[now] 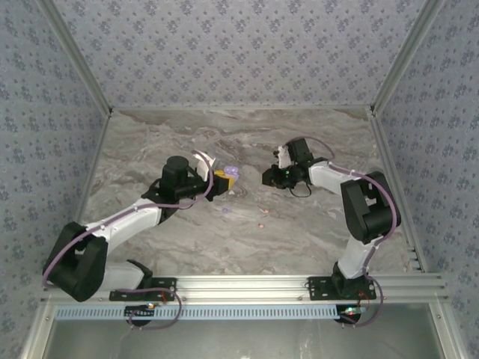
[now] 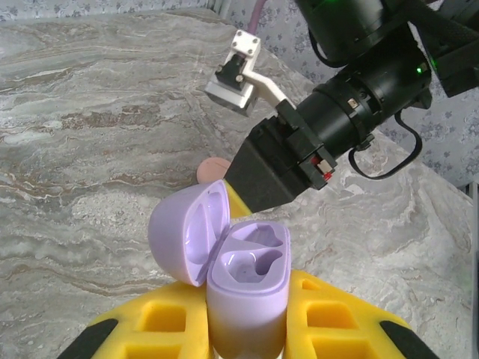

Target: Insert the wireless bluetooth earbuds into the charging case

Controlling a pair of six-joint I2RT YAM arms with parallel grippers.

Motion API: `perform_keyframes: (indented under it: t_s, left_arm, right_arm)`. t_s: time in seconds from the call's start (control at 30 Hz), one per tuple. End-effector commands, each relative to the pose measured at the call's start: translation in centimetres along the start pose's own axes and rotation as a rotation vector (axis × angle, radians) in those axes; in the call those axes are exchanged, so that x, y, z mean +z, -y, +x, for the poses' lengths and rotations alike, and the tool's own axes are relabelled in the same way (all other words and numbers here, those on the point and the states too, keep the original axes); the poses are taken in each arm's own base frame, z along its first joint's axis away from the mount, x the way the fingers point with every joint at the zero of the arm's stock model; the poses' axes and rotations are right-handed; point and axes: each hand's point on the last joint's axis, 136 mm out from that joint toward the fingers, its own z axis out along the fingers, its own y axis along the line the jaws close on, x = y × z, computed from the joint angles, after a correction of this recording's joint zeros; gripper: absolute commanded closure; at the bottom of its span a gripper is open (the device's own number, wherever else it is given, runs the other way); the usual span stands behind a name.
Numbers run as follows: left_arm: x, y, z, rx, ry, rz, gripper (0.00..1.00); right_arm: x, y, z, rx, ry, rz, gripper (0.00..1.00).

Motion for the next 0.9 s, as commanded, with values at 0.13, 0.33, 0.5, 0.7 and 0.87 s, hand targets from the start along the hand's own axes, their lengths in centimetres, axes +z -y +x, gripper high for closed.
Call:
perform_keyframes:
  t_s: [0.13,0.33,0.5,0.7,0.87]
  left_arm:
    - [0.7,-0.1,-1.0,-0.027,0.074,0.011,0.83]
    - [1.1,-0.2,-1.7,-0.050,0.129,0.014,0.83]
    - [1.5,0.3,-2.1,-0.057,0.166,0.041,0.83]
    - [1.7,1.1,-2.7,-0.046,0.192,0.063,0.83]
    - [1.6,1.9,-3.4,-0.038,0.220,0.086,0.83]
  right_arm:
    - [-4.6,-4.2,-2.2,-0.077,0.124,-0.090,0.80]
    - [-7.7,-8.0,-3.3,-0.136,0.192,-0.185,0.80]
    - [-9.8,-10.8,-4.1,-0.167,0.244,-0.268,0.80]
    - [-12.2,-13.8,-4.8,-0.231,0.315,-0.340,0.81]
    - [-13.1,-15.5,-4.9,-0.256,0.335,-0.381,0.81]
